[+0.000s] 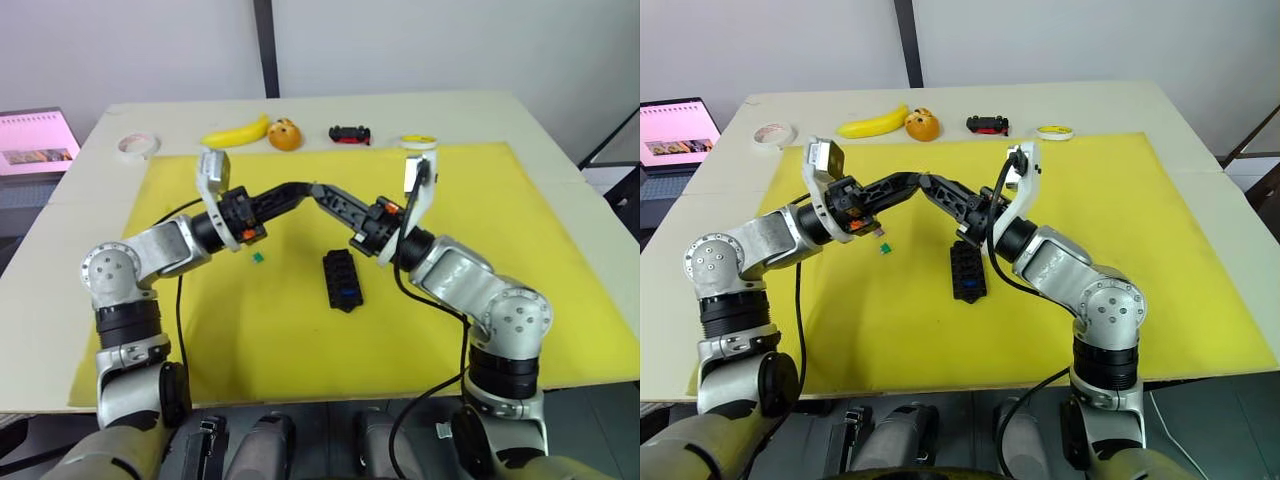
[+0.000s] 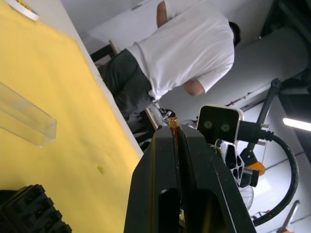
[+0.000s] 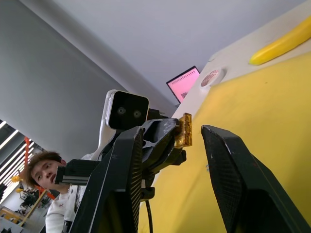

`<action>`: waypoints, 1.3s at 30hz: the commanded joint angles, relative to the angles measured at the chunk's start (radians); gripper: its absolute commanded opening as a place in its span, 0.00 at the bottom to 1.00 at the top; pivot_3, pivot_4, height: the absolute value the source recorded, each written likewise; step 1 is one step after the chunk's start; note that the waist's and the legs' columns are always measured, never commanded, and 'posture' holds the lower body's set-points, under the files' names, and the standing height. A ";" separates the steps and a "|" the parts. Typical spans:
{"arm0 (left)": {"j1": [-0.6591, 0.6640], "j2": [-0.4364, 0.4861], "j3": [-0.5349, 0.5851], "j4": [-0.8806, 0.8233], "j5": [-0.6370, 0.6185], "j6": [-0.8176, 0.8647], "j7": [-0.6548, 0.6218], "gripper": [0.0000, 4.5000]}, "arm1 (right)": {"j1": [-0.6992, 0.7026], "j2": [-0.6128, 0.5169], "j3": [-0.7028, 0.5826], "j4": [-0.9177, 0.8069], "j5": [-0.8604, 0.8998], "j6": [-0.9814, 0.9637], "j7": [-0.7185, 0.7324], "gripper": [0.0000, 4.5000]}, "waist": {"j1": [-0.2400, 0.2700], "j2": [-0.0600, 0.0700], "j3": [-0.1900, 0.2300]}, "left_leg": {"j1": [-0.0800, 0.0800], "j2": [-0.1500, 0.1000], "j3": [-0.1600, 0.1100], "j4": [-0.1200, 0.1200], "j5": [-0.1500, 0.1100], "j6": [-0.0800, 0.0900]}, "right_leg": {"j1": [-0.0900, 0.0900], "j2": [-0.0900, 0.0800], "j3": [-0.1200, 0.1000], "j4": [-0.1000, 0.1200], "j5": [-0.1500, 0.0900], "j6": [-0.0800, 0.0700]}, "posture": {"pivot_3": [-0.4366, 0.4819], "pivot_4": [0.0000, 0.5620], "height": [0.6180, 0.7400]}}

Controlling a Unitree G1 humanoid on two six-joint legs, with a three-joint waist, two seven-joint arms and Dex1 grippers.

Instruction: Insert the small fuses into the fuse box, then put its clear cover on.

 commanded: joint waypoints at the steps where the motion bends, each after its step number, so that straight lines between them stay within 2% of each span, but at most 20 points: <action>1: 0.004 0.020 -0.021 -0.030 -0.039 -0.026 -0.001 0.00 | -0.011 0.001 0.012 -0.028 0.027 -0.025 -0.002 0.44 | 0.000 0.000 0.000 | 0.000 0.000 0.000 0.000 0.000 0.000 | 0.000 0.000 0.000 0.000 0.000 0.000 | 0.48 0.27 1.00; 23: 0.022 0.045 -0.088 -0.053 -0.085 -0.099 -0.004 0.00 | -0.004 -0.040 0.026 -0.024 0.046 -0.058 0.001 0.44 | 0.000 0.000 0.000 | 0.000 0.000 0.000 0.000 0.000 0.000 | 0.000 0.000 0.000 0.000 0.000 0.000 | 0.48 0.27 1.00; 26: 0.024 0.052 -0.090 -0.047 -0.091 -0.103 0.001 0.00 | -0.003 -0.064 0.034 -0.029 0.038 -0.052 0.032 0.26 | 0.000 0.000 0.000 | 0.000 0.000 0.000 0.000 0.000 0.000 | 0.000 0.000 0.000 0.000 0.000 0.000 | 0.48 0.27 1.00; 27: 0.025 0.054 -0.092 -0.045 -0.096 -0.103 0.002 0.00 | -0.004 -0.067 0.035 -0.024 0.039 -0.052 0.034 0.16 | 0.000 0.000 0.000 | 0.000 0.000 0.000 0.000 0.000 0.000 | 0.000 0.000 0.000 0.000 0.000 0.000 | 0.48 0.27 1.00; 39: 0.025 0.077 -0.122 -0.054 -0.123 -0.112 -0.009 0.00 | -0.004 -0.071 0.038 -0.005 0.034 -0.057 0.030 0.16 | 0.000 0.000 0.000 | 0.000 0.000 0.000 0.000 0.000 0.000 | 0.000 0.000 0.000 0.000 0.000 0.000 | 0.48 0.27 1.00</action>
